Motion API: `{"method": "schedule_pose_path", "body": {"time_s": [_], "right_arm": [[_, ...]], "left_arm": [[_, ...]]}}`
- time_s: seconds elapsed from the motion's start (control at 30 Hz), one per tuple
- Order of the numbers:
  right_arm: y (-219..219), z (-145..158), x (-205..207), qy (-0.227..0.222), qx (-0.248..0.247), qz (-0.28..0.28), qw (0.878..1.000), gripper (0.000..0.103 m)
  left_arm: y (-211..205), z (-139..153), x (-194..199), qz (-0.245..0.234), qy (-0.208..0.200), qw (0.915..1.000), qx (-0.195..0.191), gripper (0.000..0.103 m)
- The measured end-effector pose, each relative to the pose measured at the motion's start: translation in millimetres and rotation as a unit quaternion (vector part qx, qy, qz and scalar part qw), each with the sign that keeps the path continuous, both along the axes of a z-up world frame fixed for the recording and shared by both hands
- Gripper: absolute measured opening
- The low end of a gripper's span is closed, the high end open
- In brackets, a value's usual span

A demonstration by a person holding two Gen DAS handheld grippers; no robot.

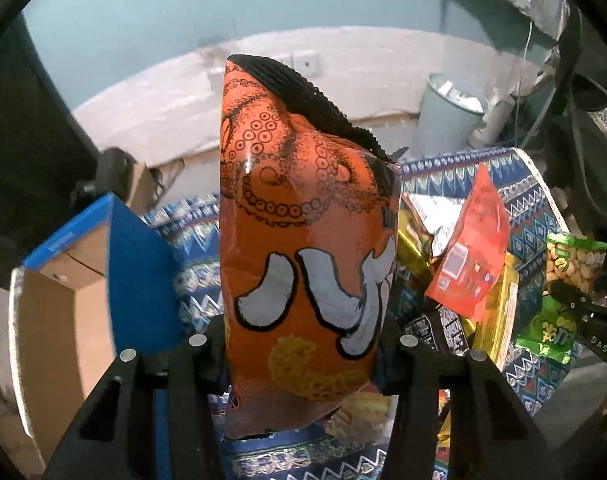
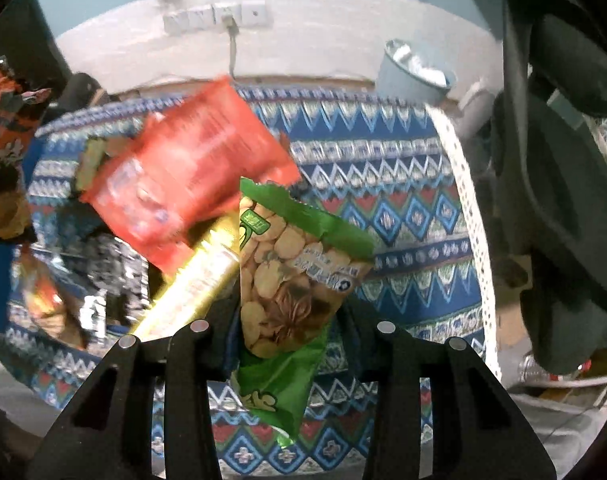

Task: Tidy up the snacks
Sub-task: 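Carry both bags over the cardboard box and release them inside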

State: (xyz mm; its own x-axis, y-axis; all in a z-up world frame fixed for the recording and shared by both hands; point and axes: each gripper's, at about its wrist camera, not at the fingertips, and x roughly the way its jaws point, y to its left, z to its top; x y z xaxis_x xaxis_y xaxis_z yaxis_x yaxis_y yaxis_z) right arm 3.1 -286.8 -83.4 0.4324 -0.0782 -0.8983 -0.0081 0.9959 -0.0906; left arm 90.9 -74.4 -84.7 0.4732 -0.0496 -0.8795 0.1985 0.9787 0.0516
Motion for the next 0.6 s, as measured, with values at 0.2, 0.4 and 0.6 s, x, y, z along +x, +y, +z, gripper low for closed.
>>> {"method": "schedule_pose_path", "body": {"time_s": [0.2, 0.4, 0.6], "right_arm": [[18.7, 18.6, 1.2, -0.033, 0.004, 0.029, 0.999, 0.039], [32.8, 25.9, 9.3, -0.060, 0.001, 0.051, 0.997, 0.039], [53.4, 41.4, 10.5, -0.079, 0.003, 0.072, 0.994, 0.039]], "left_arm": [[6.8, 16.3, -15.2, -0.006, -0.018, 0.9998, 0.008, 0.051], [15.3, 27.9, -30.7, -0.004, -0.022, 0.9997, 0.003, 0.051], [31.3, 38.0, -45.2, 0.003, -0.036, 0.9993, 0.012, 0.051]]}}
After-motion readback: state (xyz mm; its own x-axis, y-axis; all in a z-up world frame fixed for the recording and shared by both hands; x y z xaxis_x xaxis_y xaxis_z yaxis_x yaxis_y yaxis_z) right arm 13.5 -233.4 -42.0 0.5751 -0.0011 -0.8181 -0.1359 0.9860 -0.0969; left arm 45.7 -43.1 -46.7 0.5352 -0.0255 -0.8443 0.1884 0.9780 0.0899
